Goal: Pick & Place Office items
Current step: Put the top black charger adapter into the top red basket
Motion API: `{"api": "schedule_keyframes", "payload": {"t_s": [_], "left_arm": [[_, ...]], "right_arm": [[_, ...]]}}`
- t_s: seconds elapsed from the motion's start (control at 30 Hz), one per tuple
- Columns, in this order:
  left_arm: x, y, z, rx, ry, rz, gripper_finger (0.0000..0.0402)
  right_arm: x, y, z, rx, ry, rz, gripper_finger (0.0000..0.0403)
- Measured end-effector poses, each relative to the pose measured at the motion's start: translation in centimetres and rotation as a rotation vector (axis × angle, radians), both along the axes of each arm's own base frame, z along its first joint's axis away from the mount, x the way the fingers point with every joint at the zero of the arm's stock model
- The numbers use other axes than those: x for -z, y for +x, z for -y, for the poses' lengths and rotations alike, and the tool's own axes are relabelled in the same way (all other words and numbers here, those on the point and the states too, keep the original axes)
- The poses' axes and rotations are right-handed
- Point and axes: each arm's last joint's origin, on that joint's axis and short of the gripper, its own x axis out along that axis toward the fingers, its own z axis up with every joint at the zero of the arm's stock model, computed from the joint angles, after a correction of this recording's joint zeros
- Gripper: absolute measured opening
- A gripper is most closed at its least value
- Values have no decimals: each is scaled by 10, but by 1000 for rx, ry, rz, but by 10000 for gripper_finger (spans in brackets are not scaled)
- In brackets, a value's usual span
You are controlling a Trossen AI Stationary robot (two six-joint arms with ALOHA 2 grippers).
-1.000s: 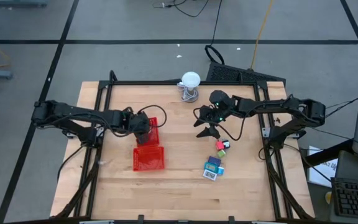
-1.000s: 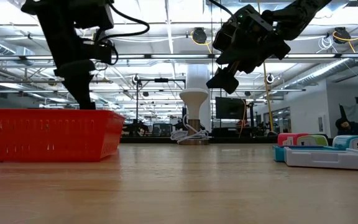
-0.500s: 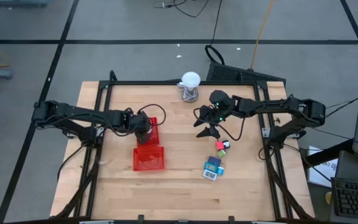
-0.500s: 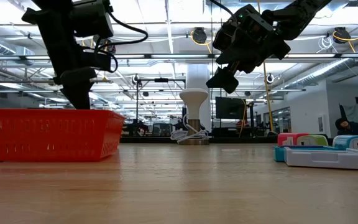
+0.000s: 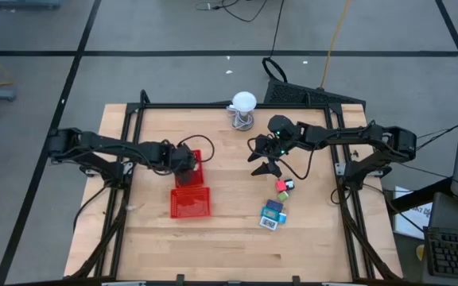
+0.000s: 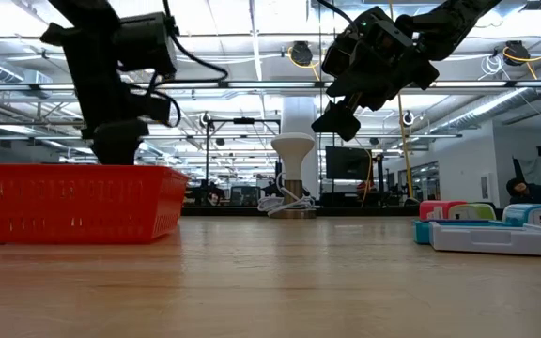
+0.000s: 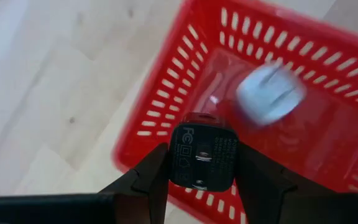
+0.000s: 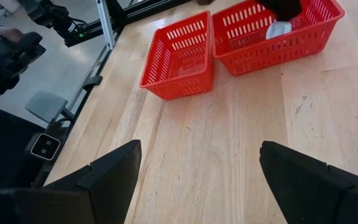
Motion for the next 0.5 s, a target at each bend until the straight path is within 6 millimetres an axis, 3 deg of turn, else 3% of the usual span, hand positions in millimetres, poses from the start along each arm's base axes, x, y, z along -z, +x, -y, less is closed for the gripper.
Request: {"api": "schedule_keyframes", "payload": {"t_s": [0.43,0.5], "left_arm": [[16,12,2,66,-76,-11,149],[16,12,2,65,-83,-10,165]], "right_arm": [[0,0,0,0,0,1,313],[0,0,0,0,0,1,313]]}}
